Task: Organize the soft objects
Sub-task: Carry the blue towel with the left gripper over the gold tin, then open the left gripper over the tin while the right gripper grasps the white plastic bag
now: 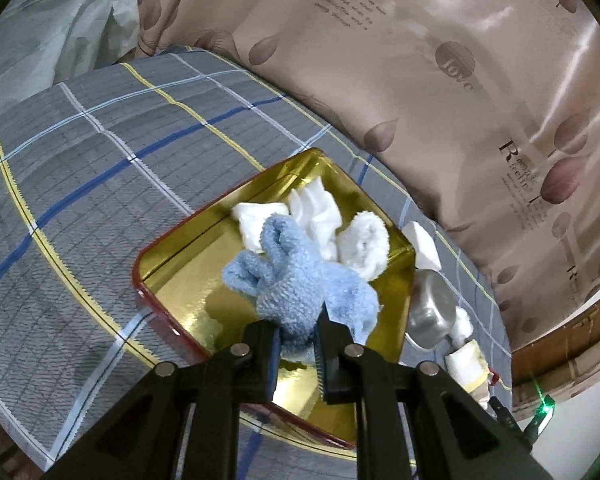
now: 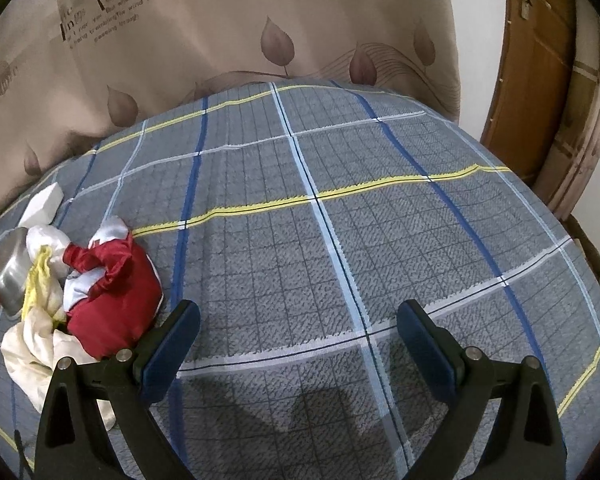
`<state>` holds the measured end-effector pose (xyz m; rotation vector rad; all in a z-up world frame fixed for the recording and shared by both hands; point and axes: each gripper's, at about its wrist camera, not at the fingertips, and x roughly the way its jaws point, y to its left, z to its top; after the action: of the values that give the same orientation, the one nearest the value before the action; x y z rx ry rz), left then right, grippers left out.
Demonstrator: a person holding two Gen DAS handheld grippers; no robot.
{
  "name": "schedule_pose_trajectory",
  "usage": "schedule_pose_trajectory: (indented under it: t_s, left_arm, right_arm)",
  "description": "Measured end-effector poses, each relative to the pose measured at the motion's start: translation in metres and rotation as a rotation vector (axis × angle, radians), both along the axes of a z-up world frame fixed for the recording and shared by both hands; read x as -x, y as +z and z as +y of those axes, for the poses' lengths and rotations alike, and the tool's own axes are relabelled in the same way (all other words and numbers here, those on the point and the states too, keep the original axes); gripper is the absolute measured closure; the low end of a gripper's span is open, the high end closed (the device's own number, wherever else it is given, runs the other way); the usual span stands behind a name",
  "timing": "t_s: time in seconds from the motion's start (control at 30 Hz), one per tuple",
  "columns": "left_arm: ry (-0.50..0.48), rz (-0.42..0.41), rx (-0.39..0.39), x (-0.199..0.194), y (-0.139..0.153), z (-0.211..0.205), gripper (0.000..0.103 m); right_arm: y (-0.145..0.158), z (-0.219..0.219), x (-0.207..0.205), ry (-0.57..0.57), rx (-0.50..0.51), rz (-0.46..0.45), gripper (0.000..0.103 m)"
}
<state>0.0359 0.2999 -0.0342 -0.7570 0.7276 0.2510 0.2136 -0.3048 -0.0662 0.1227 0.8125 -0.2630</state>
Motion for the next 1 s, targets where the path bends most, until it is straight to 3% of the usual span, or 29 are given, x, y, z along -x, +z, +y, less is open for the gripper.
schedule_pose_trajectory:
  t_s: [0.33, 0.47, 0.6, 0.67, 0.7, 0.73, 0.8, 0.83, 0.9, 1.0]
  left_arm:
    - [0.015, 0.009, -0.038, 0.002, -0.005, 0.006, 0.089]
    - [0.025, 0.025, -0.053, 0.002, -0.007, 0.010, 0.088]
    - [0.024, 0.055, -0.121, 0.001, -0.007, 0.007, 0.087]
    - [0.017, 0.055, -0.135, 0.000, -0.007, 0.005, 0.084]
    - [0.012, 0.055, -0.138, 0.000, -0.007, 0.004, 0.083]
    - [0.006, 0.056, -0.138, -0.001, -0.008, 0.003, 0.082]
    - [-0.005, 0.062, -0.131, -0.002, -0.006, 0.002, 0.077]
    - [-0.005, 0.055, -0.125, -0.001, -0.005, 0.002, 0.075]
    - [0.003, 0.044, -0.123, 0.001, -0.003, 0.003, 0.071]
    - [0.001, 0.048, -0.123, 0.002, -0.001, 0.005, 0.070]
  right_arm:
    - [0.000, 0.006, -0.003, 0.014, 0.042, 0.013, 0.005]
    - [0.018, 0.025, -0.007, 0.095, 0.056, -0.022, 0.008]
    - [0.068, 0.070, -0.034, 0.301, -0.040, -0.063, 0.008]
    - [0.084, 0.097, -0.059, 0.441, -0.129, -0.015, 0.008]
    - [0.086, 0.107, -0.067, 0.489, -0.150, 0.010, 0.011]
    - [0.088, 0.126, -0.081, 0.581, -0.161, 0.062, 0.021]
    - [0.084, 0.153, -0.093, 0.696, -0.095, 0.127, 0.033]
    - [0.078, 0.171, -0.100, 0.766, -0.009, 0.173, 0.033]
    - [0.064, 0.190, -0.109, 0.846, 0.068, 0.257, 0.034]
    - [0.055, 0.205, -0.116, 0.899, 0.138, 0.291, 0.034]
